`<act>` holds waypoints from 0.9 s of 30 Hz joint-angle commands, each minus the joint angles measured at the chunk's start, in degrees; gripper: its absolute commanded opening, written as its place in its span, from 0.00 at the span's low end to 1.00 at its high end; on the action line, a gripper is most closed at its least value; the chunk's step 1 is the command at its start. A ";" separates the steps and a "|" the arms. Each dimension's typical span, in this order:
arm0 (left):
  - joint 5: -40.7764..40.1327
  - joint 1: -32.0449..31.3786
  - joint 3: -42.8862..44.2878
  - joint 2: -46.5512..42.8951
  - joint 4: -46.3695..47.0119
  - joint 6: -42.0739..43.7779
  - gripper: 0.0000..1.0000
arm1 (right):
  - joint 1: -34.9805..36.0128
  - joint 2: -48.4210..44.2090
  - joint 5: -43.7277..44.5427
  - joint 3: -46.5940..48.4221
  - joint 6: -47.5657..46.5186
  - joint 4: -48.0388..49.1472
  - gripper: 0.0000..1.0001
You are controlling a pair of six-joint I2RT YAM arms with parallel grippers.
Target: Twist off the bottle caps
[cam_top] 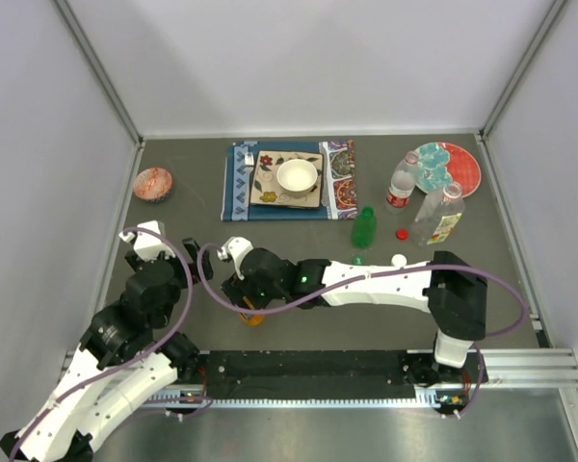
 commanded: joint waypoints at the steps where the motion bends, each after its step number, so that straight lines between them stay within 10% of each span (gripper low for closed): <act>1: -0.16 0.23 -0.70 -1.12 1.03 0.41 0.99 | 0.76 1.22 -0.20 2.52 1.16 1.28 0.68; 6: -0.16 0.23 -0.87 -0.94 1.11 0.58 0.99 | 1.02 1.40 -0.38 1.03 2.21 1.11 0.62; 10: 0.37 0.23 -0.79 -0.94 1.46 0.76 0.99 | 1.02 -0.70 1.29 -0.47 2.74 1.02 0.33; 21: 2.39 0.14 -0.26 0.29 6.99 3.21 0.99 | 0.93 -23.36 15.67 -7.50 3.80 -4.78 0.21; 27: 22.13 0.23 -0.09 0.20 22.80 7.26 0.99 | -7.84 -33.66 8.19 -6.01 10.99 -11.46 0.13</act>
